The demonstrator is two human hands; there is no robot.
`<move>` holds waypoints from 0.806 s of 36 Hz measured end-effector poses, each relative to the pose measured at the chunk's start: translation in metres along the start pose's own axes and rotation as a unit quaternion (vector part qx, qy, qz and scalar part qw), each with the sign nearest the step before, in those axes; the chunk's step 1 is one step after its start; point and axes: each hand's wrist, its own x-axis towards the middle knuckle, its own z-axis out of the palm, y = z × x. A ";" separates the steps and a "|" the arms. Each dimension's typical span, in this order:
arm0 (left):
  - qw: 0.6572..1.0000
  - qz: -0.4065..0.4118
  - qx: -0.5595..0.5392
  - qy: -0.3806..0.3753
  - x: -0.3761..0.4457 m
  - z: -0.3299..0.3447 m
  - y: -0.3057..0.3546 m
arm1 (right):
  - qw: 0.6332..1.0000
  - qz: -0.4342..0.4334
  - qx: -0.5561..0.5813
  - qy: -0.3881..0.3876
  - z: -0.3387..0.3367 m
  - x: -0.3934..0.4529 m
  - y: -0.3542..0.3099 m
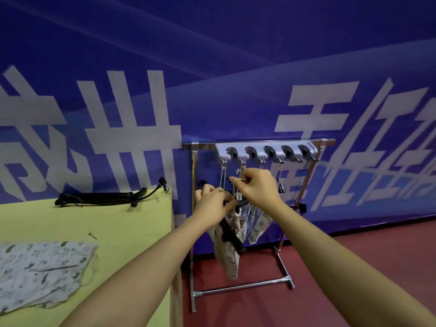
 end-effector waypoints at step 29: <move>0.941 -0.092 -0.293 -0.138 0.144 0.129 0.141 | 0.989 0.126 -0.043 -0.064 -0.052 0.023 0.229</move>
